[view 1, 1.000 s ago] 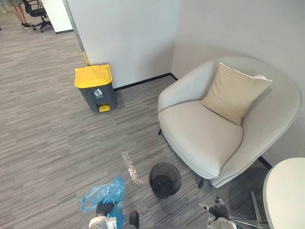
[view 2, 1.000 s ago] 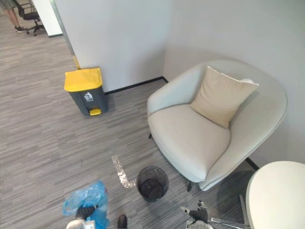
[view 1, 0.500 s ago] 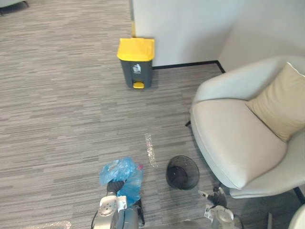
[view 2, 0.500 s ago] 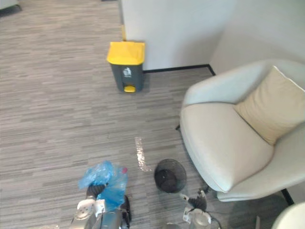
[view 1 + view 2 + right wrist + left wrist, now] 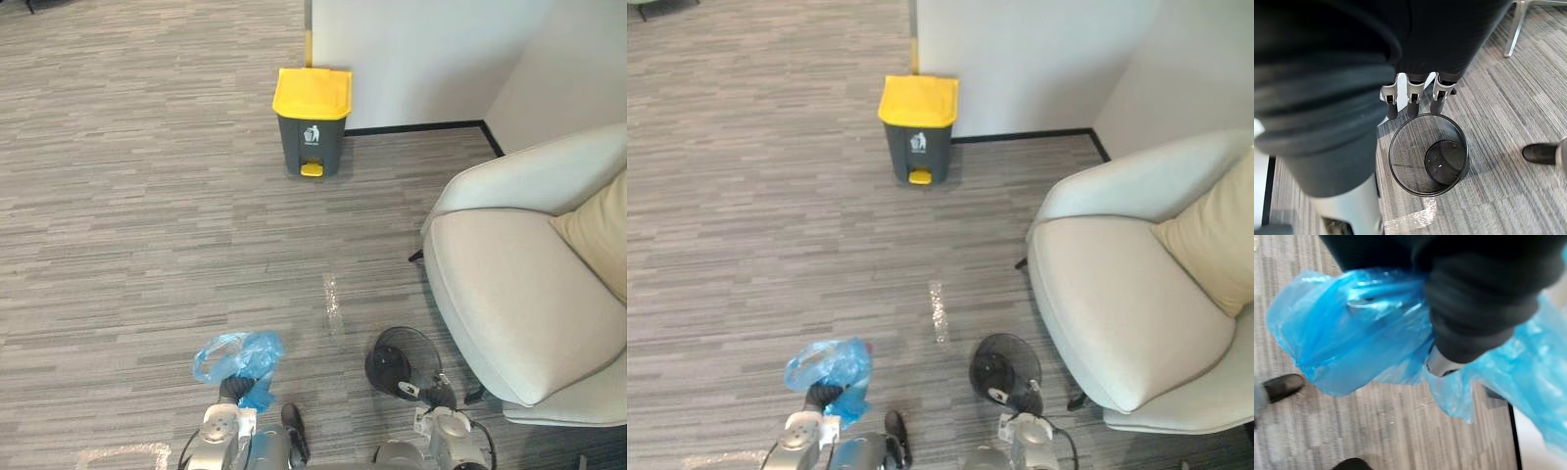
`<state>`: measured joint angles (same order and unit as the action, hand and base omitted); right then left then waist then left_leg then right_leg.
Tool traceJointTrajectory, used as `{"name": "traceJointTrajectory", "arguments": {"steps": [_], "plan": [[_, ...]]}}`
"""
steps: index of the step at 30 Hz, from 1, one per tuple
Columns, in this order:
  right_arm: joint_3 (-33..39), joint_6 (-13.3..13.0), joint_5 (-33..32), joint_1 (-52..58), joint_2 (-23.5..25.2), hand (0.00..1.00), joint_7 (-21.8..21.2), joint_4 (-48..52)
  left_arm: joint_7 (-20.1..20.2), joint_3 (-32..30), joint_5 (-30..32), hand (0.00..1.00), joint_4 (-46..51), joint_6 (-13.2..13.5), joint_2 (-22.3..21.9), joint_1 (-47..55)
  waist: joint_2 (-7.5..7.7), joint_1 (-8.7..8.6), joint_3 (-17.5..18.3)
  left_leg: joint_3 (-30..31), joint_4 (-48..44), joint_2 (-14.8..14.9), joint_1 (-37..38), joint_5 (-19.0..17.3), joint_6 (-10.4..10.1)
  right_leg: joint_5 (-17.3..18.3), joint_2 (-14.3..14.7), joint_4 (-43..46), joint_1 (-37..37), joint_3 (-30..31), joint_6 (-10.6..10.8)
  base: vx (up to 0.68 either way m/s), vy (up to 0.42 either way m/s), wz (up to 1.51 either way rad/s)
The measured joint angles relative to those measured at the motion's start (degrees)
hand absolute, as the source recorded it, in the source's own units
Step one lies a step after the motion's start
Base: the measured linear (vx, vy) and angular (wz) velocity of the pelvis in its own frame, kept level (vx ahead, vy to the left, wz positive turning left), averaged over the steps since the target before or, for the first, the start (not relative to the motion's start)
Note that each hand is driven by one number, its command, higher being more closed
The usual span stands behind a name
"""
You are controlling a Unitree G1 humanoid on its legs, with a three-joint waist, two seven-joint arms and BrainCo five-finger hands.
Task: Gather rubbish on tea table into small bin, then transfer packed bag to large trash can.
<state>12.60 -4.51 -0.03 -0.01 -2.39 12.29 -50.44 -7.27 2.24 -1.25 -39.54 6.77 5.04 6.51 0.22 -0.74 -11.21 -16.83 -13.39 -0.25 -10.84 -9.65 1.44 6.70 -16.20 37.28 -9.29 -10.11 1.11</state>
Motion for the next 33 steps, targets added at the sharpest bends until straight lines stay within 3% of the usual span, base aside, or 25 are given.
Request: {"name": "traceJointTrajectory", "arguments": {"steps": [1,2,3,4,5,6,7,8,9,10,12,13,14,17,19,21,22,23,24,27,29,31,33], "plan": [[0.1,0.1,0.0,2.1,1.7,0.0,0.0,-0.1,0.0,-0.2,0.0,1.0,0.4,0.0,0.6,0.3,3.07,-0.79,0.5,-0.1,-1.1,-3.8,1.6,-1.6,0.9,0.6,-1.0,6.2,-5.5,4.9,-0.6,0.07,0.189,0.7],[0.0,-0.1,0.0,2.9,2.1,0.0,-0.1,0.3,0.0,-0.2,0.0,1.0,0.8,0.1,0.4,0.4,3.06,-1.13,0.1,0.5,-9.1,-2.3,0.6,-4.5,2.6,2.9,0.1,9.9,-6.8,5.7,0.2,0.35,0.168,0.49],[0.7,-0.2,0.0,3.7,1.9,0.0,-0.5,1.6,-0.2,-0.8,0.0,1.0,0.4,-0.1,-0.4,0.7,0.96,-0.42,-0.5,3.3,-10.8,0.1,2.7,-10.9,2.5,8.9,4.6,14.5,-9.1,5.1,1.0,0.34,0.007,0.12],[0.2,0.2,0.0,2.9,1.3,0.0,-0.4,2.3,-0.3,-1.1,0.0,1.0,0.5,-0.6,0.2,0.7,2.46,0.2,-1.7,3.7,-11.2,-1.1,3.7,-12.2,2.0,12.0,7.0,13.9,-11.7,4.7,1.2,0.38,-0.004,0.01],[0.1,0.2,0.0,2.9,1.3,0.0,-0.4,2.2,-0.2,-0.9,0.0,1.0,0.5,-0.8,0.4,0.7,2.67,0.0,-1.5,4.3,-11.3,-1.1,3.6,-12.6,2.2,12.7,8.1,13.2,-13.1,3.8,0.8,0.24,-0.057,0.33],[0.1,0.2,0.0,3.2,1.4,0.0,-0.4,2.2,-0.3,-0.4,0.0,1.0,0.5,-1.0,0.4,-0.1,2.57,-0.9,-1.4,7.1,-11.3,-1.1,3.3,-13.0,2.0,13.5,11.0,11.0,-15.8,1.8,1.1,0.29,-0.052,1.25],[0.8,0.1,-0.6,4.2,1.6,0.0,-0.2,2.2,-0.2,0.5,0.0,1.0,0.6,-0.9,0.7,-1.6,2.41,-2.64,-1.2,11.1,-10.9,-1.7,3.0,-13.4,1.6,13.4,13.3,6.8,-18.0,1.8,1.6,0.33,-0.062,1.48],[0.7,0.3,-0.5,4.5,1.6,0.0,0.0,2.2,-0.2,1.0,0.0,1.0,0.6,-0.9,0.6,-2.1,2.4,-3.07,-1.2,12.6,-10.9,-2.0,3.1,-13.7,1.5,13.2,13.6,5.2,-18.4,2.1,1.2,0.31,-0.07,1.68],[0.7,0.3,-0.6,5.3,1.4,0.0,0.1,2.3,-0.2,1.7,0.0,1.0,0.6,-0.9,-0.1,-2.7,2.72,-3.47,-0.9,14.7,-11.1,-2.3,4.1,-14.5,0.3,12.1,13.8,2.4,-18.3,2.0,-0.6,0.64,-0.14,1.38],[0.6,0.3,-1.0,7.1,1.2,0.0,0.1,2.8,-0.2,1.9,0.4,1.0,0.4,-1.0,-1.3,-2.7,1.97,-2.91,-0.3,15.5,-15.9,-1.3,5.8,-17.2,-1.7,8.6,14.2,-2.2,-15.2,0.4,-4.4,0.56,-0.12,1.22],[0.1,0.5,-1.2,7.0,-0.2,0.0,0.1,3.5,-0.2,2.1,1.1,1.0,0.8,-1.3,-2.6,-2.7,-1.06,-2.25,0.3,13.4,-27.6,2.9,2.6,-16.6,-3.6,10.2,16.4,-3.6,-11.1,-2.0,-5.7,0.61,-0.099,0.5],[-0.8,0.3,-1.2,6.9,-0.1,0.0,0.1,5.2,-0.2,2.1,1.2,1.0,1.6,-1.4,-3.3,-2.6,-2.19,-1.67,0.6,11.2,-38.0,5.6,-0.5,-11.2,-3.7,10.7,18.3,-6.9,-7.0,-2.0,-6.6,0.77,-0.097,-0.07],[-2.4,0.3,-1.2,6.7,0.1,0.0,0.0,6.5,-0.1,1.9,1.2,1.0,3.4,-1.4,-3.5,-2.4,-1.77,-0.49,0.8,8.8,-45.4,8.5,-3.6,-9.7,-3.1,10.8,19.4,-10.4,-2.1,-0.2,-6.8,0.66,-0.062,-0.24],[-2.6,0.3,-2.2,5.6,2.4,0.0,0.0,6.8,0.3,2.2,1.2,1.0,6.5,-0.9,-3.7,-2.4,0.34,0.89,1.7,5.8,-45.8,10.0,-9.5,-10.9,-2.5,10.7,18.8,-17.0,7.4,3.6,-6.8,0.63,-0.023,-0.29],[-2.6,0.4,-2.4,4.7,2.7,0.0,0.1,6.8,0.4,2.0,1.2,1.0,7.0,-0.8,-3.8,-2.9,0.6,1.28,1.8,5.9,-42.1,10.7,-13.7,-11.3,-1.7,10.8,18.2,-18.1,10.5,4.9,-6.4,0.59,0.123,-0.33],[-2.1,0.4,-2.4,3.6,3.5,0.0,0.2,6.9,0.4,1.9,1.2,1.0,7.0,-0.8,-3.7,-3.1,1.12,1.69,1.6,6.5,-34.5,9.3,-18.0,-10.0,-0.6,12.5,16.4,-17.5,13.4,5.7,-2.3,0.58,0.228,-0.32],[-1.5,0.4,-2.4,4.4,3.5,0.0,0.4,6.7,0.4,2.1,1.2,1.0,6.9,-0.8,-3.8,-2.9,0.86,1.77,2.1,8.1,-24.2,7.5,-19.0,-3.8,-0.9,14.2,15.3,-15.9,15.0,6.6,0.8,0.44,0.208,-0.31],[-1.3,0.4,-2.4,4.7,3.4,0.0,0.5,6.7,0.5,2.2,1.2,1.0,6.9,-0.8,-4.2,-2.3,0.03,2.26,2.6,9.5,-16.9,7.2,-18.3,2.5,-0.5,14.9,15.8,-14.6,15.2,7.6,1.9,0.65,0.317,-0.4],[0.0,0.8,-2.4,4.7,5.0,0.0,0.7,5.5,0.5,2.0,1.2,1.0,5.0,-0.9,-3.6,-2.7,2.08,2.87,3.4,9.0,-19.0,6.3,-18.2,4.8,-0.1,14.8,13.9,-11.1,14.7,11.6,2.2,0.45,0.206,-0.36],[-1.2,0.5,-2.3,4.4,5.9,0.0,-0.1,6.5,0.2,1.7,1.2,1.0,5.4,-0.9,-3.5,-3.2,2.85,3.88,3.6,5.6,-19.9,6.5,-15.3,0.3,1.5,13.8,11.1,-8.1,11.3,14.4,3.0,0.52,0.301,-0.64],[-1.9,0.4,-2.2,4.2,5.9,0.0,-0.3,6.9,0.2,1.6,1.4,1.0,5.4,-1.0,-3.6,-2.5,2.8,4.18,3.0,1.7,-19.2,6.6,-9.9,-2.2,2.3,13.9,9.0,2.7,6.4,15.8,3.8,0.3,0.255,-0.93],[-2.7,0.6,-2.1,4.9,5.8,0.0,-0.5,6.7,0.2,1.6,1.8,1.0,5.3,-0.9,-3.7,-2.4,2.36,4.06,2.9,-1.4,-15.3,6.8,-2.7,-6.0,1.1,13.7,9.0,13.4,-1.1,12.9,4.0,0.2,0.154,-0.85],[-3.4,0.6,-1.5,4.7,5.8,0.0,-0.5,6.6,0.0,1.5,2.0,1.0,4.9,-1.0,-3.6,-2.3,2.5,3.96,2.7,-2.6,-14.0,6.9,-0.3,-8.0,0.2,13.8,9.0,13.3,-5.8,8.6,3.7,0.15,0.036,-0.56]]}}
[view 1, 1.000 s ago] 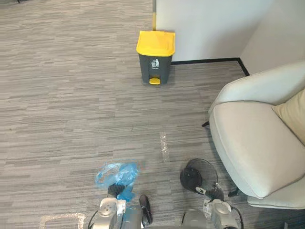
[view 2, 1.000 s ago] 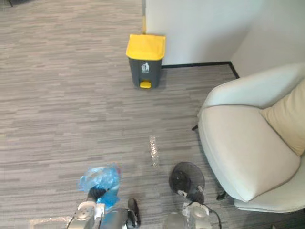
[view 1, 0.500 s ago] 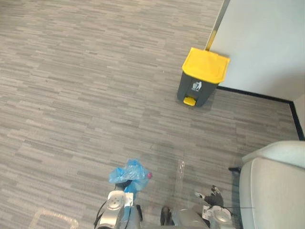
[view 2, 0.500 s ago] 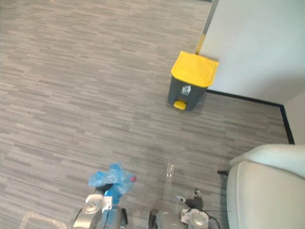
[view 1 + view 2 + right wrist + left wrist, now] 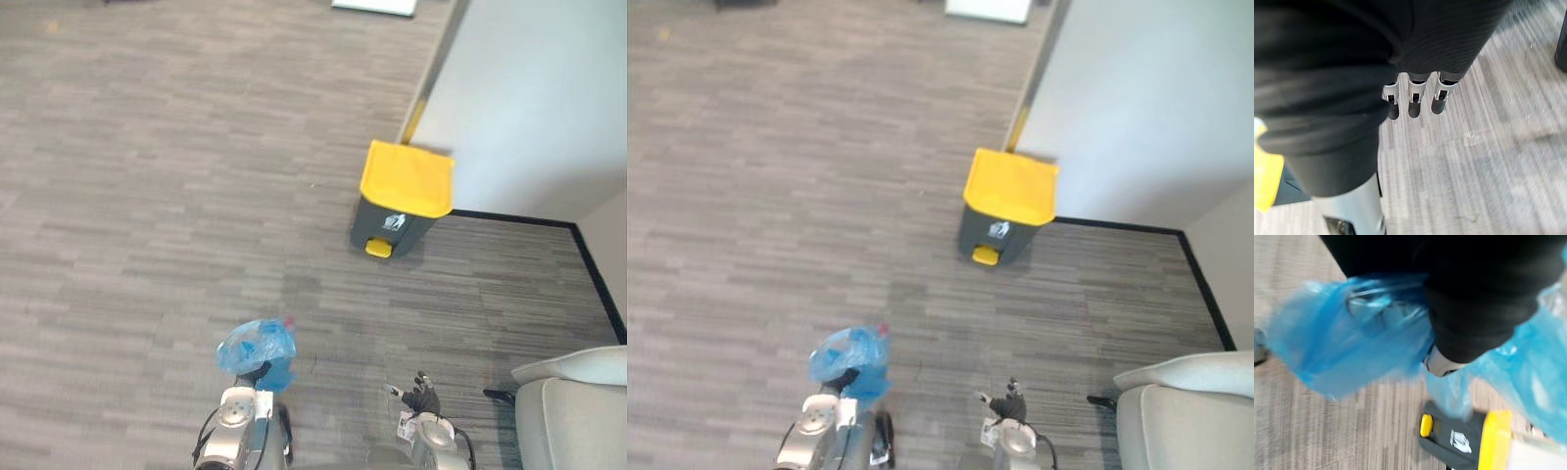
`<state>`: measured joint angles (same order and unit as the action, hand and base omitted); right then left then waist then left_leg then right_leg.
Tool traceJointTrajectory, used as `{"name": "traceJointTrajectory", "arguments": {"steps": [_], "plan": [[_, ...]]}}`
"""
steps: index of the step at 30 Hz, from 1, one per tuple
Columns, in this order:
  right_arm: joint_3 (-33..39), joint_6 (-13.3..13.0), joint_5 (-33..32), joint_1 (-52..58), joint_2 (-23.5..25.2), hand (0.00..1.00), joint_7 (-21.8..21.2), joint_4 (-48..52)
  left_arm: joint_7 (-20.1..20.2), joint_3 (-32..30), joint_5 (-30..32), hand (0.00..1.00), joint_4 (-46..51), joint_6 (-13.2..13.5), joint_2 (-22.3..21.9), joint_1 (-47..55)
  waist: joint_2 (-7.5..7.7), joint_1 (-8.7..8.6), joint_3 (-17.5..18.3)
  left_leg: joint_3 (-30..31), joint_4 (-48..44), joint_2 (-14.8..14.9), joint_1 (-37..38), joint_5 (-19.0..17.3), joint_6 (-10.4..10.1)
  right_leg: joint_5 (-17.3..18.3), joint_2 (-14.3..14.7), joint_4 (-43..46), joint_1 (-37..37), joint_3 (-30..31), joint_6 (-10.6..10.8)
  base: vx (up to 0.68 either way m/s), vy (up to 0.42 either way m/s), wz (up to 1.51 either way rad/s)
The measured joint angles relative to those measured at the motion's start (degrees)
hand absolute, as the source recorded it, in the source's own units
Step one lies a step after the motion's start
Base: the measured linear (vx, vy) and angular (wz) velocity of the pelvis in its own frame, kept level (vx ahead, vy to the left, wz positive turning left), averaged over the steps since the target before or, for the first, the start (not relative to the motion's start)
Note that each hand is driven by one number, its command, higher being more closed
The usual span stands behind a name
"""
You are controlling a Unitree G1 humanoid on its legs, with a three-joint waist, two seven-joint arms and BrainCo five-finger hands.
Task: Gather rubbish on tea table into small bin, then transfer packed bag to large trash can.
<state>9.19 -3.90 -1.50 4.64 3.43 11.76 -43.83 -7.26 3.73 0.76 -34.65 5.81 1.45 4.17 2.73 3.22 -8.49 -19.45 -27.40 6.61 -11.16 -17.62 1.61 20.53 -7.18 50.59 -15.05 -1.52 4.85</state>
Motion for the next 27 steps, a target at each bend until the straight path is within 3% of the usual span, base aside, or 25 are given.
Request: {"name": "traceJointTrajectory", "arguments": {"steps": [3,5,6,8,10,11,12,15,16,18,19,20,21,22,25,27], "plan": [[-0.4,0.1,1.6,1.0,-0.1,0.0,0.1,-0.2,-0.1,0.1,0.2,1.0,-1.1,0.0,0.0,0.0,0.11,-0.95,-0.1,-0.7,3.2,0.0,3.3,-0.6,-1.1,-0.3,0.3,-9.4,-4.1,-8.0,-0.9,0.2,-0.065,-0.18],[-0.3,0.1,1.6,0.9,-0.1,0.0,0.1,-2.9,-0.2,0.1,0.2,1.0,-2.1,0.1,0.3,-0.2,1.59,-1.31,0.9,-0.6,5.6,-1.2,4.4,-0.6,-2.4,-4.7,0.9,-21.7,-4.0,-9.2,-2.6,0.28,-0.154,0.19],[-0.1,-0.1,1.6,0.6,-0.3,0.0,0.1,-4.2,-0.2,0.0,0.2,1.0,-3.2,0.1,0.3,-0.3,2.12,-1.72,1.3,0.7,5.9,-1.7,5.3,-1.1,-3.7,-8.9,1.4,-23.3,-3.2,-8.6,-5.6,0.26,-0.148,0.35],[1.0,0.0,1.6,0.3,-0.9,0.0,0.1,-4.6,-0.2,0.1,0.2,1.0,-4.4,0.0,-0.2,-0.2,0.03,-1.82,2.3,2.9,5.6,-0.1,6.3,-1.1,-4.9,-8.1,2.6,-24.8,-0.9,-10.9,-6.3,0.4,-0.147,0.35],[1.3,0.0,1.5,-0.4,-1.2,0.0,0.1,-4.6,0.0,0.1,0.2,1.0,-4.1,0.0,-0.6,-0.4,-1.91,-1.83,1.5,6.1,-2.1,3.0,4.5,-0.9,-5.0,-7.8,5.0,-27.9,3.6,-12.8,-6.8,0.47,-0.135,0.26],[1.1,0.0,1.5,-0.2,-1.2,0.0,0.1,-4.5,0.1,0.0,0.2,1.0,-4.1,0.0,-0.6,-0.2,-2.34,-1.81,1.4,7.7,-11.2,4.8,2.3,0.5,-4.2,-7.9,6.6,-30.5,7.6,-13.2,-7.1,0.39,-0.059,0.14],[0.4,-0.1,1.5,-0.2,-1.0,0.0,0.1,-4.4,0.2,-0.1,0.2,1.0,-3.9,0.0,-0.4,-0.2,-2.1,-1.64,1.2,8.7,-18.7,6.2,-0.2,2.7,-3.8,-7.6,7.0,-32.3,10.6,-13.0,-7.6,0.38,-0.012,-0.02],[-0.9,-0.1,1.4,-1.5,-1.1,0.0,0.1,-4.4,0.9,0.0,0.1,1.0,-0.9,0.0,-1.5,-0.1,-1.51,-0.43,1.0,9.1,-25.7,7.5,-5.3,0.9,-3.7,-7.2,6.7,-34.6,14.4,-10.7,-8.2,0.3,0.08,-0.36],[-0.8,-0.1,1.4,-2.3,-1.2,0.0,0.1,-4.4,1.2,0.0,0.1,1.0,-0.2,0.1,-1.9,-0.2,-1.31,-0.31,0.8,9.2,-23.6,7.4,-7.2,-0.1,-3.3,-7.2,6.0,-35.5,15.2,-9.6,-8.2,0.36,0.188,-0.46],[-0.4,-0.1,1.4,-3.1,-1.1,0.0,0.2,-4.3,1.3,-0.5,0.1,1.0,-0.4,0.1,-2.4,-0.5,-1.24,-0.13,0.6,9.8,-15.3,6.6,-8.2,-0.3,-4.3,-7.2,4.4,-35.6,16.5,-8.6,-8.1,0.28,0.265,-0.34],[-0.2,-0.1,1.4,-2.4,-1.2,0.0,0.4,-4.2,1.3,-0.5,0.1,1.0,-0.5,0.1,-2.8,-0.3,-1.6,-0.06,0.8,11.2,-6.0,5.3,-7.8,3.0,-4.2,-7.0,3.6,-35.2,17.4,-8.3,-6.8,0.24,0.29,-0.24],[0.1,-0.1,1.4,-1.9,-1.5,0.0,0.5,-4.1,1.2,-0.5,0.1,1.0,-0.6,0.1,-3.2,0.1,-2.75,0.07,1.5,12.6,0.7,5.0,-7.1,9.9,-4.8,-6.3,4.0,-34.7,17.4,-7.8,-4.7,0.21,0.302,-0.21],[0.9,0.2,1.4,-2.0,-0.8,0.0,0.6,-4.5,1.2,-0.5,0.1,1.0,-1.6,0.1,-2.4,-0.2,-1.03,0.43,1.3,12.7,0.2,3.2,-6.8,9.2,-6.6,-4.9,2.2,-34.5,17.2,-5.9,-2.3,0.21,0.27,-0.18],[0.6,0.2,1.4,-1.7,0.0,0.0,0.4,-4.4,0.9,-0.7,0.0,1.0,-2.2,0.1,-1.2,-0.8,0.21,0.1,1.7,12.1,0.5,1.6,-6.7,8.8,-5.9,-5.5,0.6,-35.2,17.0,-5.2,-1.5,0.21,0.252,-0.11],[1.6,0.2,1.5,-2.2,0.1,0.0,0.1,-4.0,0.9,-0.6,0.1,1.0,-2.2,0.1,-0.4,-0.7,-0.2,0.45,1.4,9.2,0.4,0.5,-4.7,7.3,-3.9,-7.6,-1.3,-33.5,16.8,-2.7,0.0,0.15,0.253,-0.22],[1.6,0.2,1.5,-2.2,0.1,0.0,0.1,-3.7,0.9,-0.5,0.2,1.0,-2.2,0.0,-0.5,0.2,-0.77,0.54,1.1,7.1,2.1,0.2,-1.8,5.1,-3.5,-7.8,-2.1,-27.2,14.1,0.1,0.3,0.06,0.191,-0.63]]}}
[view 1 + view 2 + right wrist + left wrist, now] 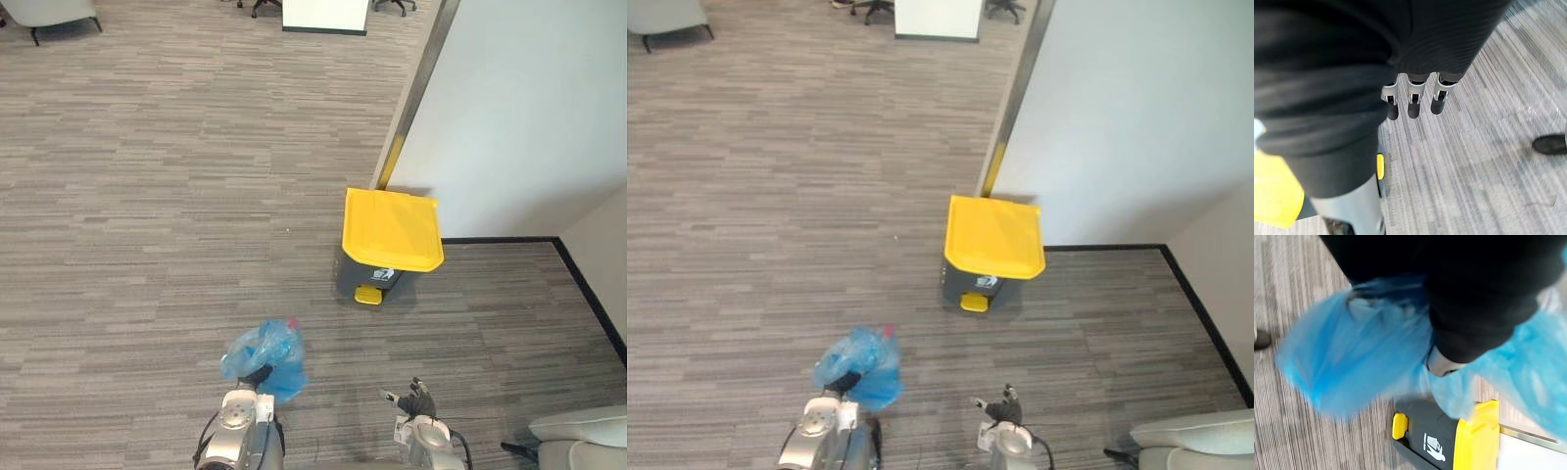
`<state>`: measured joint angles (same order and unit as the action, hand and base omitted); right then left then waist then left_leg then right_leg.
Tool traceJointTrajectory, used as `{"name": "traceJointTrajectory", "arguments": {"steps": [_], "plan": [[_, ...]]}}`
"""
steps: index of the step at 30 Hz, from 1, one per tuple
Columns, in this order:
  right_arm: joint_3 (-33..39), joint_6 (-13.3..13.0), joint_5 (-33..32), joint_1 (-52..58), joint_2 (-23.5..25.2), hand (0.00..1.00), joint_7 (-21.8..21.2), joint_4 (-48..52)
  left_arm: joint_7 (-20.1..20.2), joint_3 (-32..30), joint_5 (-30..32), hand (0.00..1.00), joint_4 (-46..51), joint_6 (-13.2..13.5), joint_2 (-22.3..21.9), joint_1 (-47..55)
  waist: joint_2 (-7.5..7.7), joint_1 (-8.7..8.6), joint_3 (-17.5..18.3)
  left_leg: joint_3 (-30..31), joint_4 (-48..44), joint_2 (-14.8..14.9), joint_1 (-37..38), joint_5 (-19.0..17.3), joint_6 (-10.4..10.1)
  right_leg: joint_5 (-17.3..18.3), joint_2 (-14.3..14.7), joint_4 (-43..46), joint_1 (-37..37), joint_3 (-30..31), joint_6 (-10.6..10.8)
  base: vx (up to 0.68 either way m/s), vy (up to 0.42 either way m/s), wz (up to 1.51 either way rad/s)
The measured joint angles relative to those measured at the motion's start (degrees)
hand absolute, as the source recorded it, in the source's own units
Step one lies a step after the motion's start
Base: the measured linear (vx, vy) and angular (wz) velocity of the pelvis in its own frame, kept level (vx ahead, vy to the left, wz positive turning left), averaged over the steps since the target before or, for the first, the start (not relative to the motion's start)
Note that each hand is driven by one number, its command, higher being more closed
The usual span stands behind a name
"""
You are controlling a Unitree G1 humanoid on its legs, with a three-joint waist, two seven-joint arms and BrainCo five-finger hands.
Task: Gather rubbish on tea table into small bin, then transfer packed bag to large trash can.
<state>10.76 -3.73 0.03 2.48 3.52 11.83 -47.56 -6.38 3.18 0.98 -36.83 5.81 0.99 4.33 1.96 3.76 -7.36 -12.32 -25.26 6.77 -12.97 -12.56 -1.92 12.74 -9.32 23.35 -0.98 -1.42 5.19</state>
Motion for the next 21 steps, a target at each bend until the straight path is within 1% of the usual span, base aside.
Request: {"name": "traceJointTrajectory", "arguments": {"steps": [1,2,3,4,5,6,7,8,9,10,11,12,13,14,15,17,18,19,20,21], "plan": [[-0.2,0.0,0.0,0.2,0.0,0.0,-0.1,0.1,0.0,0.0,0.0,1.0,0.0,-0.1,0.1,0.5,-0.03,0.01,-0.2,-1.5,0.6,-0.3,1.5,-1.0,0.0,-0.4,-0.8,6.8,-3.2,1.3,0.6,0.01,0.129,-0.7],[-0.3,0.0,0.0,0.5,0.0,0.0,-0.1,0.2,0.0,0.0,0.0,1.0,0.0,-0.1,0.2,0.7,0.04,-0.02,-0.3,-2.4,1.0,-0.6,2.4,-1.6,-0.1,-1.0,-1.3,10.9,-5.5,1.8,0.6,0.01,0.114,-0.62],[-0.3,0.1,0.1,1.1,-0.1,0.0,-0.2,0.7,-0.1,0.0,0.0,1.0,0.0,-0.1,0.2,0.9,0.03,-0.12,-0.7,-3.0,1.9,-0.9,4.1,-2.4,0.1,-2.8,-1.9,17.1,-8.6,1.7,0.1,0.06,0.073,-0.41],[-0.4,0.3,0.1,2.5,-0.1,0.0,-0.4,0.6,-0.2,0.0,0.0,1.0,0.0,-0.1,0.4,0.9,-0.34,-0.52,-1.3,-3.1,3.2,-1.0,5.9,-2.7,0.1,-1.0,-1.8,21.1,-10.9,1.1,0.1,0.1,0.012,-0.33],[-0.5,0.3,0.2,2.7,-0.1,0.0,-0.4,1.2,-0.7,-0.1,0.0,1.0,0.0,0.0,0.6,0.8,-0.17,-0.57,-1.3,-3.1,4.7,-1.0,7.1,-2.8,0.0,1.5,-1.5,21.0,-13.1,-1.3,-0.2,0.12,-0.02,-0.16],[-0.5,0.3,0.2,2.6,-0.1,0.0,-0.4,1.1,-0.8,-0.2,0.0,1.0,0.0,0.0,0.6,0.8,-0.03,-0.66,-1.2,-3.1,5.1,-1.1,7.4,-2.8,0.0,2.1,-1.5,20.3,-13.6,-2.6,-0.3,0.1,-0.057,-0.08],[-0.8,0.3,0.2,2.4,-0.1,0.0,-0.5,1.1,-0.9,-0.1,0.0,1.0,-0.1,0.0,0.5,0.7,0.33,-0.9,-1.2,-3.0,6.0,-1.1,8.1,-2.8,0.0,2.9,-1.4,18.1,-14.4,-5.2,-0.7,0.12,-0.098,-0.02],[-0.8,0.3,0.4,2.4,-0.1,0.0,-0.5,0.7,-0.9,0.1,0.0,1.0,-0.9,0.1,0.4,0.6,0.89,-0.97,-0.9,-3.0,6.7,-1.1,8.7,-2.8,-0.1,3.2,-0.8,14.0,-15.2,-7.8,-1.2,0.18,-0.153,0.02],[-0.8,0.2,0.6,2.3,-0.1,0.0,-0.5,-0.5,-0.9,0.1,-0.1,1.0,-2.2,0.2,0.4,0.4,1.85,-1.15,-0.5,-2.7,7.0,-1.6,9.1,-2.8,-0.8,2.0,0.4,7.1,-15.2,-8.4,-1.9,0.19,-0.169,0.13],[-0.7,0.3,1.0,2.3,-0.3,0.0,-0.5,-1.8,-0.9,0.0,-0.1,1.0,-3.6,0.1,0.6,0.0,2.73,-1.58,-0.1,-1.6,6.9,-2.4,9.0,-2.8,-1.8,0.3,0.7,4.9,-14.7,-8.2,-4.4,0.21,-0.164,0.19],[0.2,0.3,1.3,2.0,-1.0,0.0,-0.4,-2.4,-1.0,0.1,-0.1,1.0,-5.7,0.0,-0.1,-0.3,1.4,-1.8,0.4,0.2,7.6,-2.0,9.3,-2.9,-2.1,1.2,1.6,4.1,-13.8,-9.0,-4.0,0.26,-0.143,0.12],[0.8,0.3,1.3,1.9,-1.8,0.0,-0.4,-3.0,-1.0,0.1,-0.1,1.0,-6.2,0.0,-0.5,-0.4,0.44,-1.77,0.7,0.9,8.4,-1.4,9.7,-3.0,-2.6,1.7,2.4,3.5,-13.6,-9.4,-4.2,0.37,-0.153,0.1],[1.2,0.3,1.3,1.8,-1.9,0.0,-0.4,-3.0,-1.0,0.1,-0.1,1.0,-6.2,0.0,-0.7,-0.5,-0.33,-1.74,0.3,1.7,8.7,-1.2,10.1,-2.7,-3.1,1.8,2.8,3.4,-12.9,-10.5,-4.8,0.34,-0.125,0.14],[1.8,0.3,1.3,2.0,-1.8,0.0,-0.4,-2.9,-0.9,0.1,-0.1,1.0,-6.1,0.0,-0.7,-0.5,-0.69,-1.84,0.3,2.5,9.0,-0.7,10.4,-2.5,-3.5,2.2,3.3,3.3,-12.5,-10.9,-5.4,0.35,-0.129,0.29],[2.0,0.3,1.2,1.9,-1.8,0.0,-0.4,-2.9,-0.7,0.1,-0.1,1.0,-6.0,0.0,-0.7,-0.6,-1.24,-2.0,0.1,3.7,8.0,0.3,10.6,-2.4,-3.7,2.0,4.3,2.2,-10.6,-12.0,-5.8,0.34,-0.131,0.36],[1.8,0.2,1.1,2.4,-1.6,0.0,-0.4,-2.9,0.1,0.1,-0.1,1.0,-5.2,0.0,-1.0,-0.3,-1.43,-2.28,-0.1,5.5,-2.1,2.9,8.5,-2.4,-3.6,1.5,6.2,-1.9,-4.9,-13.9,-6.7,0.32,-0.107,0.37],[1.2,0.2,1.1,2.6,-1.6,0.0,-0.4,-2.8,0.4,0.1,-0.1,1.0,-4.4,0.0,-1.6,-0.1,-1.64,-2.08,-0.2,5.9,-11.5,4.7,5.7,-1.6,-3.6,1.3,7.5,-3.9,-1.6,-14.4,-7.1,0.28,-0.021,0.09],[-0.3,0.2,1.0,2.5,-1.7,0.0,-0.4,-2.8,0.6,0.1,-0.1,1.0,-3.7,0.0,-2.0,-0.1,-1.88,-1.59,-0.4,6.4,-21.1,6.3,2.0,1.6,-3.3,1.5,8.4,-5.8,1.2,-13.9,-7.5,0.34,0.038,-0.18],[-1.0,0.1,0.9,2.2,-1.6,0.0,-0.4,-2.8,0.9,0.1,-0.1,1.0,-3.2,0.0,-2.1,-0.1,-1.63,-1.29,-0.3,6.4,-25.4,7.2,0.1,1.0,-3.0,1.7,8.4,-6.7,2.4,-13.4,-7.9,0.33,0.093,-0.4],[-1.9,0.1,0.9,1.8,-1.5,0.0,-0.4,-2.7,1.2,0.1,-0.1,1.0,-2.5,0.0,-2.2,-0.2,-1.52,-0.82,-0.3,5.6,-27.7,7.7,-2.3,-1.2,-2.4,1.7,8.3,-7.6,3.2,-12.3,-7.9,0.27,0.11,-0.53]]}}
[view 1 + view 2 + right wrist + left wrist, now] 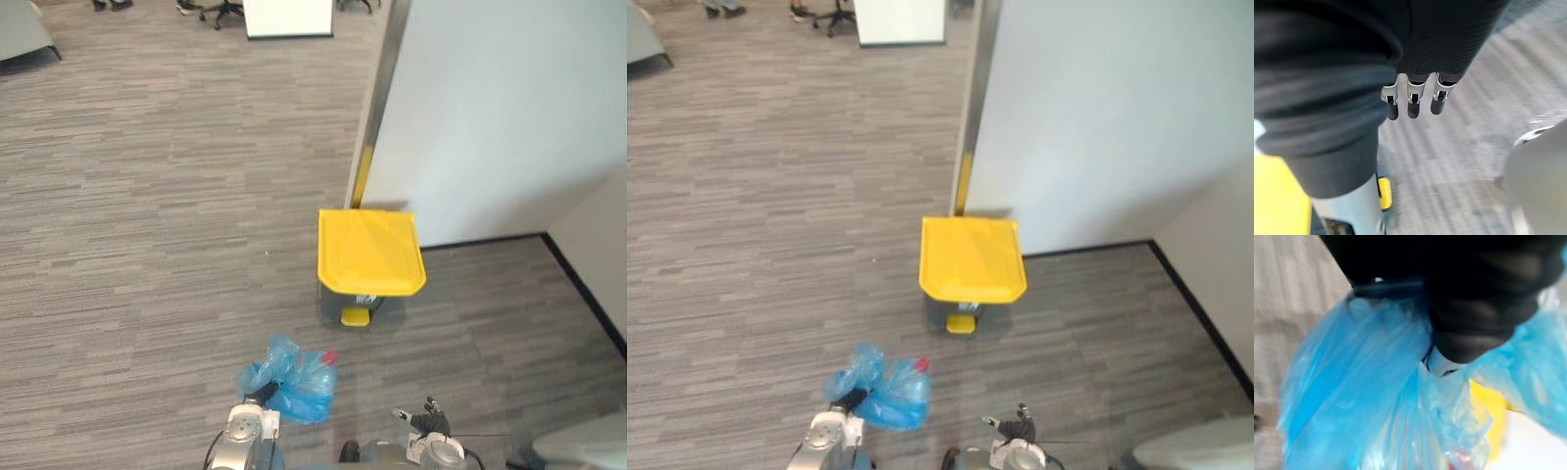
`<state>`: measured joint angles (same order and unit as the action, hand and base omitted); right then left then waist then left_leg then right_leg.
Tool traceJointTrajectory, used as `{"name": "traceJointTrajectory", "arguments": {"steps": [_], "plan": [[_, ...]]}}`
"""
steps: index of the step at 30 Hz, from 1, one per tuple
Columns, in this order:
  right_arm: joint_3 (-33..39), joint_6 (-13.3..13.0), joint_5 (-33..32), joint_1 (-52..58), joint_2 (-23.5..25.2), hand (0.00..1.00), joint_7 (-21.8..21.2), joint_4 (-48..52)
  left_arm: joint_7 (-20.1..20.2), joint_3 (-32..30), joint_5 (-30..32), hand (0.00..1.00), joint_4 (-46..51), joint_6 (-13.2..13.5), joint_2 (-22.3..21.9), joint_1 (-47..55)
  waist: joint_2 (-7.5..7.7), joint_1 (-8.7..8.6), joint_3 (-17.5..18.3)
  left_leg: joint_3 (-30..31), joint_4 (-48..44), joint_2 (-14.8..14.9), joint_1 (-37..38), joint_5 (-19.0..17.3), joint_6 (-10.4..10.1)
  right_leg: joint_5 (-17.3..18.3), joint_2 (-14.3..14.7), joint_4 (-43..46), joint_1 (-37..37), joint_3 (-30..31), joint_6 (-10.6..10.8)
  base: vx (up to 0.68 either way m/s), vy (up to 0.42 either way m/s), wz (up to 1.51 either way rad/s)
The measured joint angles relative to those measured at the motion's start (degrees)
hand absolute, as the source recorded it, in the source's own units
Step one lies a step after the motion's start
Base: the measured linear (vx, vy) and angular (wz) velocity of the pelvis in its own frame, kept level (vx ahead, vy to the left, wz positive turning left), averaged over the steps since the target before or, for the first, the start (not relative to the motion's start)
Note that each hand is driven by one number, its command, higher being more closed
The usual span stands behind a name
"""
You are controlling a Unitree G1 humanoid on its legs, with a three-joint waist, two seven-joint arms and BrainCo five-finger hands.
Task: Gather rubbish on tea table into small bin, then transfer packed bag to large trash can.
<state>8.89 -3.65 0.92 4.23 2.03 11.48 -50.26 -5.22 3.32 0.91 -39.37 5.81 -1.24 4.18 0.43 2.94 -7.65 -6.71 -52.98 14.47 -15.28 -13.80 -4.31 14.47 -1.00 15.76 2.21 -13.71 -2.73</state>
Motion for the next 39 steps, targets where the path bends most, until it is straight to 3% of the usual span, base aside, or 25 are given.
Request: {"name": "traceJointTrajectory", "arguments": {"steps": [2,3,4,5,6,7,8,13,15,17,20,22,23,24,25,26,27,28,30,31,32,33,34,36,39], "plan": [[-0.1,0.0,-1.0,-1.1,0.2,0.0,0.0,0.1,0.4,-0.1,0.0,1.0,0.8,0.0,0.0,-0.4,-0.12,0.18,-0.1,-1.7,1.6,-0.2,-2.9,-2.5,0.6,0.0,-1.1,-0.1,0.4,1.7,0.1,0.27,0.174,-0.42],[0.0,0.1,-1.0,-1.5,0.4,0.0,0.2,0.1,0.5,-0.2,0.0,1.0,0.7,0.0,0.0,-0.8,0.55,0.16,-1.5,-3.9,7.5,-0.9,-3.8,-3.1,0.9,-0.1,-2.8,0.0,2.0,2.2,0.2,0.27,0.212,-0.13],[0.1,0.2,-1.0,-0.7,0.3,0.0,0.3,0.2,0.5,-0.1,0.0,1.0,0.7,0.0,-0.2,-0.6,0.39,0.21,-1.4,-4.8,16.3,-2.0,-4.1,-0.3,2.4,0.1,-4.0,0.2,3.2,2.1,1.2,0.28,0.252,-0.07],[0.4,0.2,-1.0,0.1,-0.3,0.0,0.4,1.0,0.4,0.0,0.0,1.0,0.7,0.1,-0.7,-0.2,-1.05,0.21,-0.7,-5.1,25.1,-2.1,-3.5,8.8,3.6,0.7,-3.5,0.4,3.5,2.5,3.6,0.25,0.284,-0.03],[0.7,0.2,-1.0,0.4,-0.3,0.0,0.5,1.4,0.4,0.0,0.0,1.0,0.4,0.1,-0.8,-0.2,-0.75,0.43,-0.7,-4.6,25.9,-2.5,-3.7,8.0,1.5,2.1,-3.9,0.6,3.5,3.6,5.6,0.25,0.27,0.04],[0.8,0.2,-1.0,-0.1,0.9,0.0,0.5,1.8,0.1,-0.2,0.0,1.0,-0.2,0.0,1.1,-0.8,1.41,0.37,-1.0,-5.3,27.0,-5.3,-3.7,7.8,1.8,2.6,-6.4,-0.1,3.2,4.7,6.3,0.22,0.233,0.06],[1.3,0.2,-1.0,-0.8,1.4,0.0,0.5,1.8,0.0,-0.1,0.0,1.0,-0.2,0.0,2.0,-1.1,2.62,0.42,-0.6,-5.6,27.8,-6.2,-3.8,7.7,1.9,2.0,-7.1,-0.4,2.9,5.3,6.6,0.19,0.146,0.09],[2.1,0.0,-0.9,-2.0,1.5,0.0,0.4,2.1,-1.0,-0.2,0.1,1.0,-0.7,0.0,3.3,0.0,1.57,1.23,-0.9,-8.8,27.3,-7.0,-0.5,3.5,3.2,-0.9,-8.7,3.7,2.1,10.1,8.6,0.14,0.172,-0.29],[2.1,0.2,-0.8,-1.1,1.3,0.0,0.4,2.2,-0.9,-0.1,0.1,1.0,-0.6,0.0,3.0,0.7,1.36,1.2,-1.3,-10.6,26.6,-6.9,2.8,0.4,3.4,-2.8,-10.1,21.5,-5.5,13.0,10.4,0.06,0.111,-0.55],[2.1,0.2,-0.7,0.3,1.3,0.0,0.3,3.2,-1.1,-0.1,0.1,1.0,-0.7,0.0,3.0,1.1,1.18,0.5,-2.8,-11.7,26.5,-7.4,7.7,-2.2,3.4,-12.5,-11.8,40.2,-14.1,14.1,9.2,0.11,0.081,-0.34],[2.2,0.1,-0.3,0.3,1.1,0.0,0.2,3.7,-1.5,-0.1,0.0,1.0,-0.9,-0.1,3.6,0.1,1.92,0.13,-3.2,-11.7,26.3,-6.4,10.7,-4.2,3.9,-3.6,-12.0,43.4,-20.8,7.2,7.6,0.14,0.008,-0.13],[3.0,0.1,0.3,-0.8,1.4,0.0,0.2,3.5,-1.5,0.7,0.0,1.0,-3.2,0.0,4.1,-2.7,2.82,-0.04,-3.7,-11.0,26.3,-5.8,11.4,-5.0,3.8,-2.6,-11.8,29.9,-23.8,-1.1,7.6,0.19,-0.104,0.17],[3.9,0.2,0.4,-0.9,1.4,0.0,0.2,3.2,-1.5,1.1,0.0,1.0,-4.1,0.0,4.1,-3.6,3.04,-0.03,-3.8,-10.7,26.1,-5.8,11.3,-5.4,3.5,-4.0,-11.2,22.6,-24.1,-2.4,7.9,0.25,-0.142,0.3],[5.0,0.3,0.4,-1.2,1.3,0.0,0.3,2.8,-1.3,1.2,0.0,1.0,-4.8,0.0,4.2,-4.5,3.18,-0.21,-4.3,-9.6,24.5,-5.7,11.3,-6.8,3.1,-8.0,-10.0,10.0,-24.1,-3.3,7.8,0.27,-0.155,0.32],[5.6,0.3,0.5,-1.3,1.1,0.0,0.3,2.5,-1.3,1.2,0.0,1.0,-4.9,0.0,4.2,-4.8,3.21,-0.23,-4.8,-8.9,22.7,-5.5,11.2,-8.2,2.4,-10.6,-9.6,4.7,-24.0,-3.2,8.1,0.32,-0.188,0.43],[5.7,0.6,0.9,-1.5,0.1,0.0,0.4,1.6,-1.3,1.2,0.0,1.0,-5.4,0.0,4.0,-4.9,2.71,-0.4,-5.1,-7.5,19.7,-4.8,11.1,-10.6,1.4,-11.1,-9.5,3.4,-21.9,-3.4,7.9,0.34,-0.185,0.15],[5.8,1.2,1.4,-2.0,-1.5,0.0,0.3,0.7,-1.3,1.4,0.0,1.0,-5.6,0.0,3.7,-5.2,1.09,0.21,-6.1,-5.8,16.5,-2.8,11.2,-13.5,0.3,-14.6,-7.2,4.4,-20.6,-3.1,6.0,0.37,-0.203,0.13],[6.2,1.2,1.4,-2.4,-1.9,0.0,0.4,0.6,-1.3,2.1,0.0,1.0,-5.6,0.1,3.8,-5.5,-0.05,0.24,-6.9,-4.0,14.8,-2.1,11.3,-14.6,-0.7,-10.5,-6.9,10.6,-22.0,-2.3,5.1,0.3,-0.156,0.07],[9.0,0.7,1.1,-1.7,-1.9,0.0,0.4,2.3,-1.1,2.9,0.0,1.0,-5.6,0.1,3.6,-5.6,0.21,-0.69,-6.9,-0.5,13.9,-2.5,11.7,-15.9,-2.8,-7.0,-7.0,24.6,-26.5,3.4,3.2,0.33,-0.248,0.68],[9.1,0.7,0.7,-1.8,-2.2,0.0,0.4,3.2,-1.0,2.8,0.2,1.0,-5.5,0.1,2.7,-5.9,0.53,-1.57,-7.2,1.3,13.7,-2.2,12.5,-16.7,-3.7,-4.2,-5.8,31.1,-30.7,6.8,3.9,0.35,-0.303,0.75],[8.7,0.9,0.7,-2.0,-2.3,0.0,0.2,3.4,-1.1,2.1,0.2,1.0,-5.4,0.2,2.6,-6.0,0.2,-1.23,-7.0,2.3,12.8,-1.0,12.0,-17.8,-4.9,-3.1,-4.5,28.7,-31.6,8.6,3.7,0.32,-0.338,0.67],[8.6,0.8,0.5,-1.7,-1.8,0.0,0.0,3.4,-1.0,1.9,0.2,1.0,-5.5,0.3,2.8,-6.4,0.45,-1.06,-6.9,4.4,11.3,-0.2,10.9,-19.1,-6.6,-5.9,-4.3,25.3,-30.8,7.6,3.6,0.29,-0.309,0.37],[9.0,1.0,-0.1,-2.5,-2.2,0.0,-0.1,3.1,-1.0,2.1,0.1,1.0,-5.8,0.1,2.2,-6.9,-1.0,-0.43,-6.9,6.6,10.2,2.1,10.3,-20.1,-7.2,-4.9,-2.9,26.1,-31.1,4.8,2.3,0.33,-0.366,0.34],[8.9,1.2,-0.9,-2.9,-1.9,0.0,-0.2,3.2,-0.8,2.3,0.1,1.0,-5.9,0.1,1.5,-7.5,-0.79,-0.35,-6.9,8.1,13.4,3.2,9.8,-19.1,-7.1,-2.7,-2.4,27.7,-32.5,3.2,1.4,0.24,-0.266,0.16],[7.7,2.0,-0.9,-4.5,-2.0,0.0,-0.3,2.9,-0.8,2.2,0.1,1.0,-5.9,0.1,0.5,-8.1,-1.06,-0.51,-6.8,8.4,20.3,3.5,10.7,-16.2,-7.3,-2.3,-2.3,25.9,-33.3,2.1,0.5,0.17,-0.22,0.14]]}}
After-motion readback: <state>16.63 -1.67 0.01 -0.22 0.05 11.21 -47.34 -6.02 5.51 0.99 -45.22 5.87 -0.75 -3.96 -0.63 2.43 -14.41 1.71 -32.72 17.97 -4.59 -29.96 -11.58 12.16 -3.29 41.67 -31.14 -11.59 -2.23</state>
